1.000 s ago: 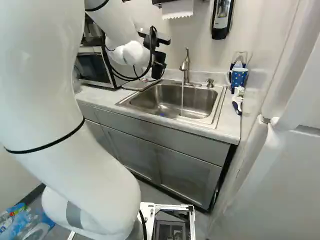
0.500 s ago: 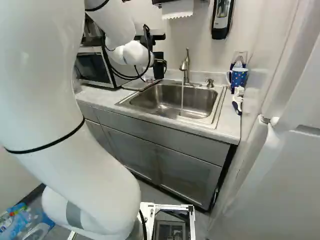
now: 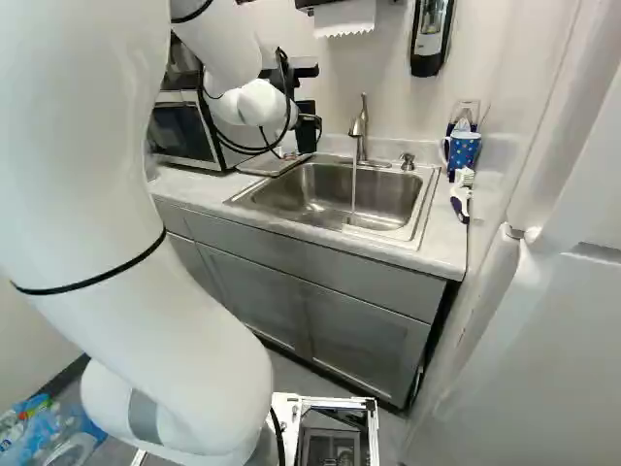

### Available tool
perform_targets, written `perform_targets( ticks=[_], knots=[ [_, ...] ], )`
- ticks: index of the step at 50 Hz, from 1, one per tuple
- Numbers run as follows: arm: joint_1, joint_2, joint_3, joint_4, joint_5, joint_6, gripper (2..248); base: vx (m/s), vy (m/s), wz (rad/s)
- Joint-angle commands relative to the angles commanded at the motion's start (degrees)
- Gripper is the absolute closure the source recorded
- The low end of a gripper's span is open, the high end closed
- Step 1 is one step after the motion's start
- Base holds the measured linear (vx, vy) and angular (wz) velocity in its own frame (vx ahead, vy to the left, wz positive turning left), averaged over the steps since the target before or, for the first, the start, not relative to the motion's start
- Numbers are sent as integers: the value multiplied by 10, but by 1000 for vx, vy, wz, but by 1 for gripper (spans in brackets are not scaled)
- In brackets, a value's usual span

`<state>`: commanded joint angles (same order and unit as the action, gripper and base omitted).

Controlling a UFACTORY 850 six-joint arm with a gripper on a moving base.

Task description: Rinse the cup and place it in the tray

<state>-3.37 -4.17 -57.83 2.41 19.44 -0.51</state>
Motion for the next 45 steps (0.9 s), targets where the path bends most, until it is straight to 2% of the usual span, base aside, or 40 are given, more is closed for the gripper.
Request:
perform_targets(
  ticks=[19, 45],
  knots=[
    [28, -32, -33, 0, 0, 0, 128, 0, 0, 0],
    [68, -51, -55, 0, 0, 0, 128, 0, 0, 0]
  ],
)
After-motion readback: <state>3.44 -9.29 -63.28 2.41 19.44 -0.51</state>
